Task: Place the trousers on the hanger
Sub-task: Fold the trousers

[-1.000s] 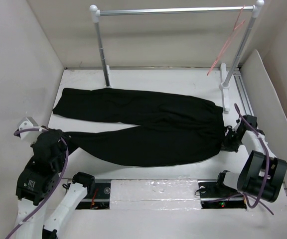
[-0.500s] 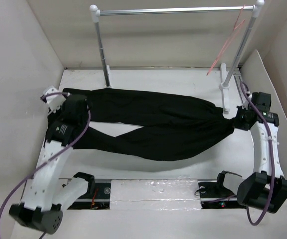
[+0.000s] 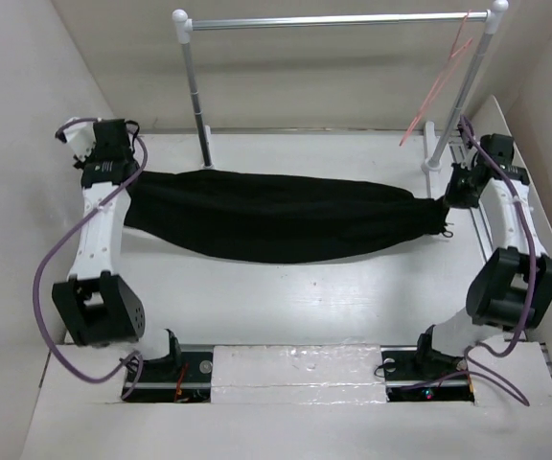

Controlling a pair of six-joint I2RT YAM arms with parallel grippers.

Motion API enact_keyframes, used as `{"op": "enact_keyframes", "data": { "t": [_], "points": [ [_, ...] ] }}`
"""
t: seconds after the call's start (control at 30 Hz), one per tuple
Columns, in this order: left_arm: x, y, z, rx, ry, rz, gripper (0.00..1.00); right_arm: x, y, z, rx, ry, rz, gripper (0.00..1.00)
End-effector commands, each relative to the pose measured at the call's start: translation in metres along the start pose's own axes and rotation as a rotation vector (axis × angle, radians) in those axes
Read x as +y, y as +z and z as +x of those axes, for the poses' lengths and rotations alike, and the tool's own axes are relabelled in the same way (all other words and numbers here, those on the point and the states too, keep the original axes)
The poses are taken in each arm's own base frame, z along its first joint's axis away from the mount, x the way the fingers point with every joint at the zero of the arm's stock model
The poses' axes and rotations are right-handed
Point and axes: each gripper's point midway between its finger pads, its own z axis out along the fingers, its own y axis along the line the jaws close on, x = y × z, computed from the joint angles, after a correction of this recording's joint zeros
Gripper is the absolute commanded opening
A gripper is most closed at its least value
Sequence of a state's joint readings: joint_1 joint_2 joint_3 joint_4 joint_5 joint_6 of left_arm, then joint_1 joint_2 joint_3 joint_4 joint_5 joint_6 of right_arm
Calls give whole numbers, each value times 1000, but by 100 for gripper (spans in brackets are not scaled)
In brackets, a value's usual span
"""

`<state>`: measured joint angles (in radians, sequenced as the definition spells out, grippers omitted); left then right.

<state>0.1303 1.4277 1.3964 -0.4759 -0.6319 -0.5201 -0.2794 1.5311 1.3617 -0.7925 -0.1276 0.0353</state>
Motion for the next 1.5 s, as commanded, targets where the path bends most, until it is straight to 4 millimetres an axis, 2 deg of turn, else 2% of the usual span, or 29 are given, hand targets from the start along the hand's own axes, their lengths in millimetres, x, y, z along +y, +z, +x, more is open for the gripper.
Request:
{"op": "enact_keyframes", "data": {
  "t": [0.0, 0.07, 0.1, 0.3, 0.33, 0.4, 0.43, 0.5, 0.53, 0.57, 0.63, 0.67, 0.7, 0.73, 0.77, 0.8, 0.83, 0.87, 0.9, 0.93, 0.97, 1.0, 1.03, 1.07, 1.1, 1.13, 1.23, 1.33, 1.47],
  "points": [
    [-31, 5, -26, -39, -13, 65, 0, 16, 6, -46, -112, -17, -49, 0],
    [-44, 22, -31, -38, -5, 55, 0, 15, 24, -53, -93, -12, -51, 0],
    [-51, 39, -18, -8, 22, 35, 0, 22, 26, -65, -115, -16, -63, 0],
    [-92, 77, -24, 0, 58, 36, 0, 30, 72, -101, -105, -12, -72, 0],
    [-105, 98, -13, 22, 86, 27, 0, 40, 80, -115, -118, -27, -77, 0],
    [-113, 104, -7, 41, 96, 49, 0, 37, 99, -109, -83, -19, -68, 0],
    [-124, 117, 9, 72, 136, 77, 5, 37, 104, -114, -87, -15, -69, 16],
    [-136, 120, 10, 90, 143, 119, 50, 40, 125, -105, -48, -12, -98, 41],
    [-138, 122, 14, 99, 151, 128, 76, 42, 129, -107, -55, -15, -111, 68],
    [-139, 121, 16, 106, 152, 136, 81, 47, 131, -101, -44, -18, -142, 75],
    [-134, 109, 4, 88, 138, 145, 82, 51, 113, -112, -112, -37, -161, 88],
    [-125, 108, 18, 116, 144, 130, 82, 52, 112, -96, -91, -35, -174, 88],
    [-115, 95, 2, 93, 110, 134, 80, 55, 103, -96, -113, -37, -189, 88],
    [-110, 91, 4, 91, 94, 137, 79, 61, 76, -107, -186, -50, -209, 89],
    [-82, 99, 22, 134, 90, 86, 76, 64, 66, -104, -202, -52, -230, 88],
    [-73, 84, 8, 125, 14, 114, 75, 63, 70, -79, -162, -41, -235, 88],
    [-62, 81, 9, 134, -28, 119, 71, 64, 63, -75, -180, -44, -242, 81],
    [-17, 89, 36, 196, -92, 75, 66, 77, 36, -64, -230, -71, -267, 44],
    [-24, 75, 24, 186, -134, 130, 66, 73, 48, -42, -175, -58, -261, 44],
    [-17, 76, 29, 194, -171, 154, 64, 82, 47, -33, -189, -78, -274, 12],
    [5, 79, 59, 270, -194, 152, 64, 83, 35, -26, -215, -82, -263, 4],
    [10, 75, 59, 272, -219, 164, 62, 80, 38, -11, -195, -54, -257, 0],
    [16, 76, 70, 300, -226, 155, 62, 75, 52, 18, -154, -32, -253, 4],
    [23, 78, 87, 339, -222, 142, 62, 67, 57, 26, -148, -2, -247, 12],
    [26, 80, 97, 366, -216, 131, 62, 61, 65, 38, -125, 33, -255, 26],
    [26, 81, 107, 390, -217, 128, 65, 54, 74, 49, -96, 52, -270, 49],
    [20, 88, 132, 474, -222, 144, 66, 39, 95, 53, -47, 110, -304, 72],
    [22, 96, 149, 511, -218, 124, 65, 37, 109, 45, -61, 153, -293, 84],
    [25, 104, 160, 514, -201, 90, 63, 43, 125, 32, -66, 231, -294, 85]
  ]
}}
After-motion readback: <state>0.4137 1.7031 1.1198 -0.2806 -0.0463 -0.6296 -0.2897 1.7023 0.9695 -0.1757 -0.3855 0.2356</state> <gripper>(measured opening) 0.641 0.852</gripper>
